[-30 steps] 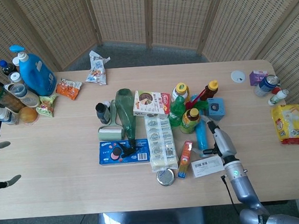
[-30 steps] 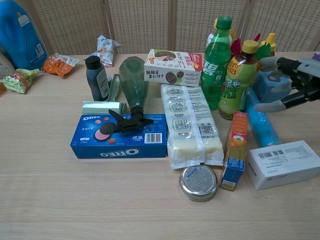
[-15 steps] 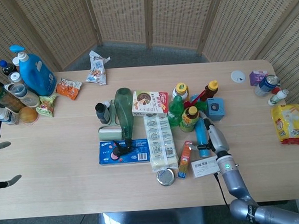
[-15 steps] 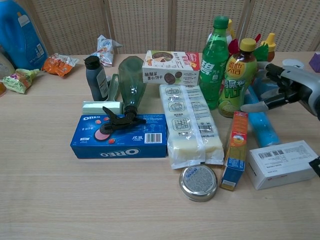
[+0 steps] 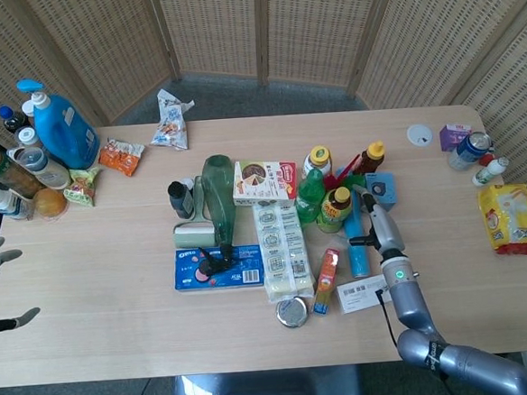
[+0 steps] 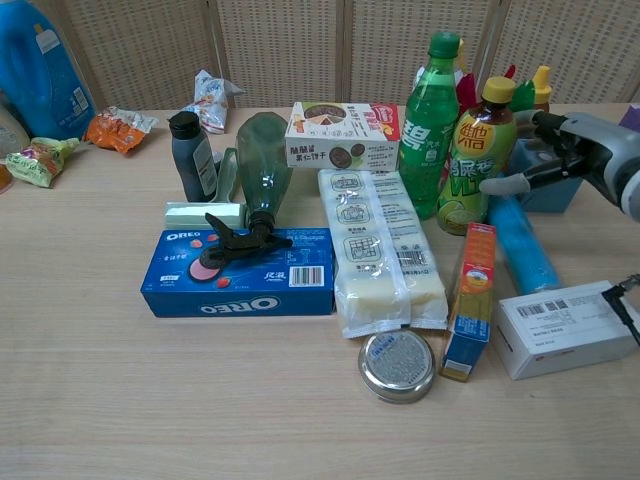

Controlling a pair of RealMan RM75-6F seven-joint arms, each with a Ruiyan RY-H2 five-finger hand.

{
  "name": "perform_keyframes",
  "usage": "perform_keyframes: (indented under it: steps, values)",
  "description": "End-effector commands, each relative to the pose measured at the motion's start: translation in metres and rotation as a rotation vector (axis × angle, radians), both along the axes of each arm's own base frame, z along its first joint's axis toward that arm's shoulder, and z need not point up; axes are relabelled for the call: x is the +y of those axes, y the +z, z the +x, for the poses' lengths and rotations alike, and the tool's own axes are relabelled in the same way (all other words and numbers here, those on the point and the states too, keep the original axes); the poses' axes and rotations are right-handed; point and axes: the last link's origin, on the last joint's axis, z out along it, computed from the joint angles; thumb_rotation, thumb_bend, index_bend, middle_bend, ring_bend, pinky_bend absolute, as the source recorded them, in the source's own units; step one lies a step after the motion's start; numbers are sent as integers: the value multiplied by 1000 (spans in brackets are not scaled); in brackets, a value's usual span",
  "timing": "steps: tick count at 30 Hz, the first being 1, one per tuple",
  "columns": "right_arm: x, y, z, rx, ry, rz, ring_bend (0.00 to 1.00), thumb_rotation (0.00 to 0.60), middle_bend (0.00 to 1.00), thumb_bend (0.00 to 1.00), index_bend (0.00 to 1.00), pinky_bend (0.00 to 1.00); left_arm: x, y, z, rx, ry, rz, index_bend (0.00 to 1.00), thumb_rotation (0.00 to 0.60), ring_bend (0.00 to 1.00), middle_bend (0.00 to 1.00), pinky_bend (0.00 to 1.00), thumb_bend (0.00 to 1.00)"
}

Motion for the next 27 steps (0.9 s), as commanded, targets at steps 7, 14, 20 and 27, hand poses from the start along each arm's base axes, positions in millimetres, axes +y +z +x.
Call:
perform_keyframes:
  steps: [7,14,20,27]
  values:
    - [-7,2,15,-32,-32,-62,0,600,135,0,44,170,1,-2,0,4,6,-1,216,600,0,0,0,0]
    - [-7,-5,23,-35,-41,-75,5,600,172,0,66,135,2,-1,-1,1,9,-2,217,600,0,0,0,0]
    - [-11,-10,22,-28,-66,-97,104,600,292,0,132,187,1,0,-2,-6,11,0,216,600,0,0,0,0]
    - [-14,-14,19,-41,-112,-161,398,600,646,0,338,586,3,2,-5,-9,21,4,217,600,0,0,0,0]
